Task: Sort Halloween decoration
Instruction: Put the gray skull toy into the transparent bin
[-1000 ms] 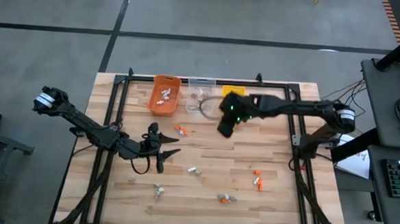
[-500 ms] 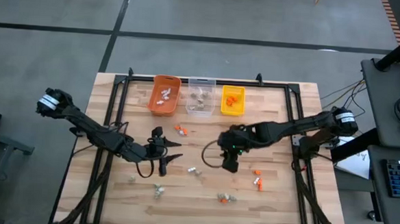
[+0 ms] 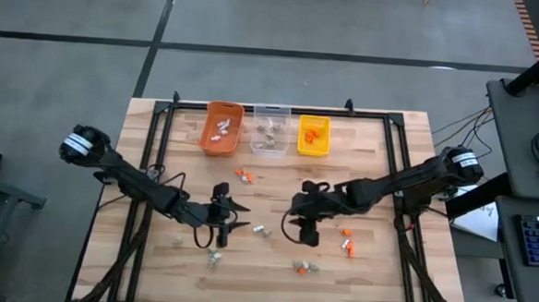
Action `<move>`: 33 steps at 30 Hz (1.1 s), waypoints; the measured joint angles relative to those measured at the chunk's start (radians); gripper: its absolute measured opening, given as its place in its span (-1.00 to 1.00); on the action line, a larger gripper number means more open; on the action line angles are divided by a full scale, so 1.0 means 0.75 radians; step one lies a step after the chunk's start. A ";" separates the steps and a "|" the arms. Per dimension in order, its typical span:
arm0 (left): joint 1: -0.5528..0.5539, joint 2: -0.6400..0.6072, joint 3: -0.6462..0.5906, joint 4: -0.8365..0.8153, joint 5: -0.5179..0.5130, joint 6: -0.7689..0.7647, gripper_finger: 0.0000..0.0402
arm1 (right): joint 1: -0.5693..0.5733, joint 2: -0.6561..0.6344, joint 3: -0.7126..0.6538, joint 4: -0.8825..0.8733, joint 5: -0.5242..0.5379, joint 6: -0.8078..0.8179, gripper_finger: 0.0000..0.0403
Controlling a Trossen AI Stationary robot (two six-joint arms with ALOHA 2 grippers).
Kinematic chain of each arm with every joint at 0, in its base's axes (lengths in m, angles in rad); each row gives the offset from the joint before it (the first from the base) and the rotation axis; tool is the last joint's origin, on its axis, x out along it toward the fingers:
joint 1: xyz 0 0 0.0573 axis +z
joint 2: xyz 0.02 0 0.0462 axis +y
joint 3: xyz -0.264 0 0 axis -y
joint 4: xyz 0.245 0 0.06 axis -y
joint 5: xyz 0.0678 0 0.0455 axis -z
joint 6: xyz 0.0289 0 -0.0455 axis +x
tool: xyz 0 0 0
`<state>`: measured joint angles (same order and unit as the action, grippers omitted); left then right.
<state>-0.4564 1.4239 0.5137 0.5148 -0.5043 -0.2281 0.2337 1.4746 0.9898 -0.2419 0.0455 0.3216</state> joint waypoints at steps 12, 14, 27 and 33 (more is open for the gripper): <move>-0.001 0.072 0.001 0.114 0.014 0.001 -0.20 | 0.013 0.001 -0.155 0.388 0.012 -0.122 -0.12; -0.001 0.063 0.001 0.116 0.014 0.001 -0.20 | 0.016 0.021 -0.170 0.450 0.011 -0.130 -0.08; 0.000 -0.022 0.002 0.086 -0.002 0.013 -0.20 | 0.026 0.314 -0.145 0.597 0.010 -0.177 -0.09; 0.000 -0.020 0.002 0.079 -0.002 0.015 -0.20 | 0.030 0.400 -0.110 0.607 0.005 -0.202 -0.08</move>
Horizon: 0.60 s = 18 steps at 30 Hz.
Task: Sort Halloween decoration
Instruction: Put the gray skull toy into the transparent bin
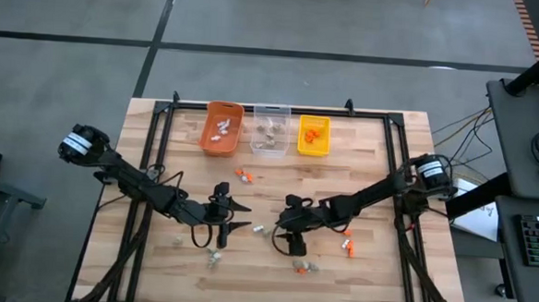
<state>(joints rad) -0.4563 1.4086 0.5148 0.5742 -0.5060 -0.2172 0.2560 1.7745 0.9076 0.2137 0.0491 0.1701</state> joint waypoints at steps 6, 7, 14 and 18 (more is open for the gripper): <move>0.000 0.000 0.015 0.001 0.000 0.003 -0.20 | -0.001 0.065 0.040 0.021 -0.006 -0.017 -0.08; 0.000 0.002 0.019 0.004 0.000 0.003 -0.20 | 0.000 0.080 0.047 0.016 -0.006 -0.021 -0.08; 0.000 0.002 0.020 0.005 -0.001 0.008 -0.20 | -0.001 0.169 0.096 0.087 -0.006 -0.089 -0.08; 0.000 -0.002 0.019 0.005 -0.001 0.008 -0.20 | -0.010 0.202 0.111 0.091 -0.009 -0.104 -0.12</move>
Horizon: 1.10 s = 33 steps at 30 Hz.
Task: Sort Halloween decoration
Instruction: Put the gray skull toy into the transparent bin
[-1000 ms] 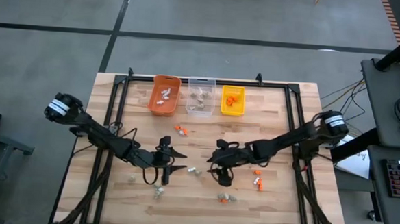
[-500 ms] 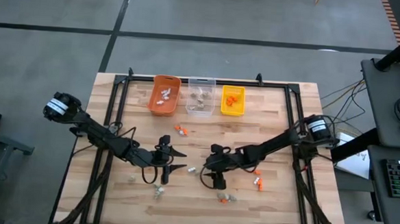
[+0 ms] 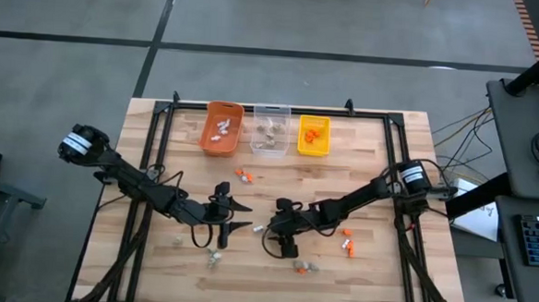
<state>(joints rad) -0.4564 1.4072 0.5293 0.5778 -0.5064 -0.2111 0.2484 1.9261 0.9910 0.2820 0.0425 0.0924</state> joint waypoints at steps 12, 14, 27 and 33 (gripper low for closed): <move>-0.001 -0.109 -0.001 -0.046 0.001 0.058 -0.20 | -0.030 0.028 0.006 0.039 -0.031 -0.015 -0.48; -0.001 -0.138 -0.001 -0.075 0.001 0.060 -0.20 | -0.032 0.028 0.006 0.040 -0.031 -0.021 -0.57; -0.001 -0.326 -0.001 -0.366 -0.001 0.056 -0.20 | -0.046 -0.033 0.001 -0.048 -0.029 -0.019 -0.73; 0.001 -0.461 -0.001 -0.537 -0.016 0.055 -0.20 | -0.095 -0.148 0.001 -0.178 -0.019 0.010 -0.73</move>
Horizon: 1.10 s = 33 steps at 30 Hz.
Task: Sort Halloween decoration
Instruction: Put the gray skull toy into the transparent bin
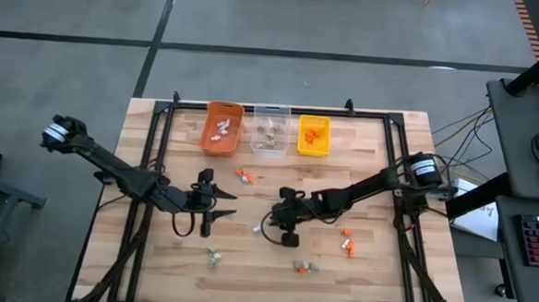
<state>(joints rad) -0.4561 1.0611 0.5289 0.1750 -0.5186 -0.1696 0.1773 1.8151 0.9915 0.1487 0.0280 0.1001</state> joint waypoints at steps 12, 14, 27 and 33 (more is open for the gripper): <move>0.000 -0.149 -0.001 -0.261 -0.149 -0.006 -0.20 | -0.226 -0.087 0.249 -0.412 0.037 -0.140 -0.73; -0.001 -0.163 -0.001 -0.286 -0.172 -0.008 -0.20 | -0.271 -0.077 0.310 -0.468 0.037 -0.196 -0.73; -0.001 -0.302 -0.001 -0.479 -0.237 -0.031 -0.20 | -0.508 0.048 0.632 -0.501 0.034 -0.453 -0.73; -0.001 -0.395 -0.001 -0.512 -0.276 -0.132 -0.20 | -0.590 0.125 0.752 -0.502 0.033 -0.509 -0.73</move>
<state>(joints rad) -0.4564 0.7647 0.5285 -0.2092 -0.7259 -0.2682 -0.2651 1.9087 1.5556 -0.2276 0.0528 -0.2814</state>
